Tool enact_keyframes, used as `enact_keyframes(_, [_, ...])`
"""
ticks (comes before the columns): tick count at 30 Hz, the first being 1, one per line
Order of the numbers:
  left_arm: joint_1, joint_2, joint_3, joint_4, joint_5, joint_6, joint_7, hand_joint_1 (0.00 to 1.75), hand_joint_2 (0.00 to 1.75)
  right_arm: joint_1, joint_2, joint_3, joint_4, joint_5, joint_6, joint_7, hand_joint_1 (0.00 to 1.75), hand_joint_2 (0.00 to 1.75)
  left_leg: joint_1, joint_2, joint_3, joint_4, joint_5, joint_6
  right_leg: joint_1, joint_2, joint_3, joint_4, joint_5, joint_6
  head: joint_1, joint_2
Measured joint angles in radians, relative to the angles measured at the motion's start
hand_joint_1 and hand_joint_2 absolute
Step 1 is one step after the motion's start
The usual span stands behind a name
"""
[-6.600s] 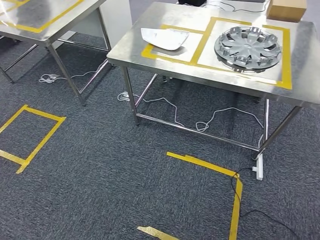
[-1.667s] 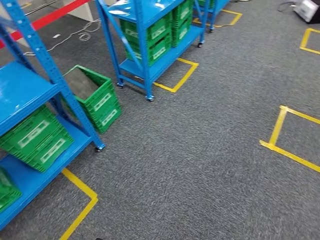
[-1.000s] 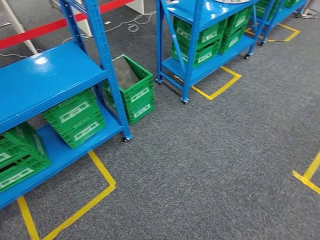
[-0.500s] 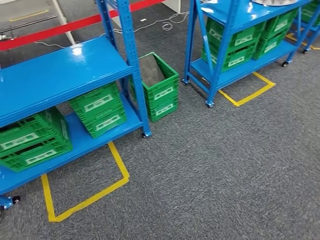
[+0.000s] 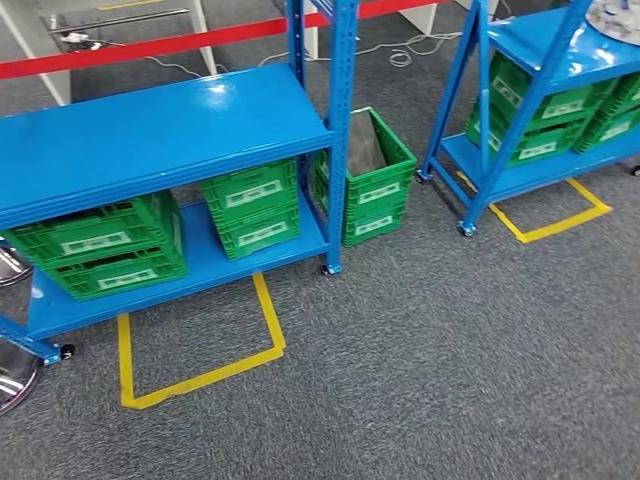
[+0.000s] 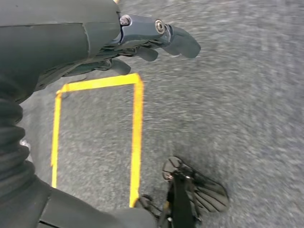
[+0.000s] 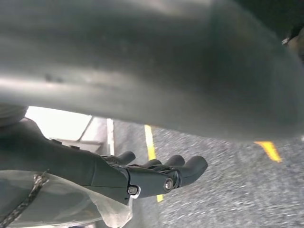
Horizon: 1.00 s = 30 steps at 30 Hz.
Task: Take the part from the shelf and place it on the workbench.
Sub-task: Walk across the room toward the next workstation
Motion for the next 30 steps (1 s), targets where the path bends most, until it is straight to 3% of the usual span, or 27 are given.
enact_keyframes(1, [-0.001,0.007,0.007,-0.002,-0.016,-0.005,0.015,0.0,0.44,0.004,-0.001,0.0,0.0,0.003,-0.002,0.002,0.0,0.0,0.002,-0.029,0.001,0.001,0.0,0.0,-0.004,0.039,-0.011,0.018,0.007,0.003,0.003,0.0])
enact_keyframes(2, [-0.001,0.011,0.011,-0.003,-0.034,-0.008,0.041,0.0,0.0,0.006,-0.002,0.0,0.001,0.004,-0.003,0.004,0.0,0.0,0.003,-0.054,0.003,0.002,-0.002,-0.003,-0.008,0.063,-0.006,-0.002,0.03,0.004,0.003,0.0])
enact_keyframes(3, [-0.003,0.012,0.01,-0.003,-0.05,-0.006,0.06,0.0,0.0,0.006,-0.002,0.0,0.001,0.006,-0.003,0.003,0.0,0.0,0.003,-0.069,0.002,0.006,-0.004,-0.007,-0.011,0.085,0.028,-0.077,0.061,0.003,0.003,0.0])
enact_keyframes(5, [-0.005,0.008,0.003,-0.003,-0.096,0.009,0.102,0.0,0.0,0.005,-0.003,0.0,0.001,0.006,-0.007,-0.008,0.0,0.0,0.004,-0.091,-0.006,0.01,-0.003,-0.019,-0.012,0.115,0.06,-0.137,0.068,-0.003,0.003,0.0])
enact_keyframes(7, [-0.002,0.004,-0.012,-0.003,-0.142,0.03,0.134,0.0,0.0,0.003,-0.003,0.0,0.001,0.005,-0.011,-0.019,0.0,0.0,0.007,-0.11,-0.013,0.012,-0.001,-0.03,-0.011,0.1,0.066,-0.142,0.068,-0.014,0.003,0.0])
enact_keyframes(8, [0.0,0.002,-0.019,-0.003,-0.156,0.036,0.143,0.0,0.0,0.003,-0.003,0.0,0.001,0.005,-0.012,-0.018,0.0,0.0,0.007,-0.101,-0.017,0.018,-0.005,-0.035,-0.011,0.089,0.068,-0.144,0.069,-0.019,0.002,0.0])
enact_keyframes(10, [-0.001,0.0,-0.03,-0.003,-0.168,0.043,0.15,0.0,0.0,0.004,-0.002,0.0,0.001,0.005,-0.013,-0.013,0.0,0.0,0.005,-0.051,-0.045,0.077,-0.04,-0.045,-0.013,0.061,0.073,-0.148,0.068,-0.032,-0.004,0.0])
enact_keyframes(12, [-0.004,-0.004,-0.039,-0.003,-0.171,0.045,0.152,0.0,0.0,0.007,-0.002,0.0,0.001,0.004,-0.013,-0.01,0.0,0.0,0.007,-0.001,-0.108,0.207,-0.099,-0.052,-0.01,0.03,0.076,-0.148,0.063,-0.041,-0.009,0.0])
enact_keyframes(13, [-0.005,-0.006,-0.043,-0.003,-0.172,0.045,0.153,0.0,0.0,0.008,-0.002,0.0,0.001,0.004,-0.013,-0.01,0.0,0.0,0.009,0.006,-0.137,0.267,-0.118,-0.054,-0.008,0.015,0.078,-0.148,0.06,-0.043,-0.008,0.0])
enact_keyframes(14, [-0.004,-0.007,-0.046,-0.002,-0.175,0.045,0.154,0.0,0.0,0.008,-0.002,0.0,0.001,0.004,-0.014,-0.01,0.0,0.0,0.01,0.009,-0.152,0.299,-0.118,-0.055,-0.006,0.001,0.08,-0.148,0.058,-0.045,-0.008,0.0])
enact_keyframes(15, [-0.003,-0.007,-0.049,-0.002,-0.178,0.047,0.154,0.0,0.0,0.008,-0.002,0.0,0.001,0.004,-0.016,-0.01,0.0,0.0,0.011,0.011,-0.149,0.292,-0.099,-0.054,-0.005,-0.011,0.083,-0.148,0.055,-0.045,-0.009,0.0])
enact_keyframes(16, [-0.001,-0.009,-0.052,-0.002,-0.18,0.05,0.154,0.0,0.0,0.008,-0.003,0.0,0.001,0.004,-0.017,-0.01,0.0,0.0,0.011,0.014,-0.127,0.246,-0.065,-0.05,-0.004,-0.022,0.088,-0.148,0.052,-0.045,-0.009,0.0])
enact_keyframes(18, [-0.002,-0.014,-0.059,-0.002,-0.169,0.054,0.139,0.0,0.0,0.008,-0.004,0.0,0.001,0.007,-0.019,-0.01,0.0,0.0,0.003,0.05,-0.062,0.112,-0.004,-0.034,0.001,-0.044,0.095,-0.148,0.044,-0.041,-0.009,0.0])
enact_keyframes(20, [-0.011,-0.023,-0.053,-0.002,-0.114,0.036,0.105,0.0,0.0,0.009,-0.007,0.0,0.001,0.022,-0.023,-0.01,0.0,0.0,-0.008,0.082,-0.026,0.034,0.008,-0.02,0.005,-0.064,0.097,-0.149,0.037,-0.032,-0.009,0.0])
enact_keyframes(21, [-0.015,-0.028,-0.042,-0.002,-0.079,0.023,0.087,0.0,0.0,0.009,-0.009,0.001,0.001,0.032,-0.027,-0.01,0.0,0.0,-0.012,0.083,-0.024,0.027,0.001,-0.017,0.006,-0.075,0.099,-0.15,0.035,-0.027,-0.009,0.0])
enact_keyframes(23, [-0.017,-0.042,-0.012,-0.001,-0.039,0.002,0.053,0.0,0.0,0.006,-0.015,0.006,0.0,0.053,-0.04,-0.01,0.0,0.0,-0.009,0.062,-0.021,0.015,0.005,-0.011,0.005,-0.088,0.11,-0.154,0.03,-0.017,-0.009,0.0])
enact_keyframes(25, [-0.02,-0.054,0.002,0.0,-0.062,-0.006,0.024,0.0,0.0,0.005,-0.023,0.013,0.0,0.068,-0.054,-0.008,0.0,0.0,0.0,0.039,-0.015,0.001,0.014,-0.003,0.003,-0.043,0.095,-0.112,0.0,-0.006,-0.004,0.0])
enact_keyframes(27, [-0.031,-0.057,-0.004,0.0,-0.102,-0.019,-0.002,0.0,0.87,0.004,-0.031,0.021,0.0,0.082,-0.058,-0.009,0.0,0.0,0.005,0.013,-0.015,-0.003,0.018,0.001,-0.002,0.017,0.033,0.008,-0.057,0.002,0.003,0.0])
enact_keyframes(29, [-0.043,-0.055,-0.014,0.0,-0.124,-0.029,-0.016,0.0,1.75,0.001,-0.035,0.033,0.0,0.102,-0.057,-0.01,0.0,0.0,0.005,-0.013,-0.014,-0.002,0.018,0.002,-0.005,0.034,-0.032,0.116,-0.081,0.006,0.005,0.0])
enact_keyframes(30, [-0.048,-0.052,-0.017,0.0,-0.121,-0.03,-0.018,0.0,1.75,-0.001,-0.035,0.041,0.0,0.113,-0.054,-0.009,0.0,0.0,0.006,-0.024,-0.013,-0.002,0.017,0.001,-0.006,0.036,-0.044,0.121,-0.063,0.007,0.005,0.0])
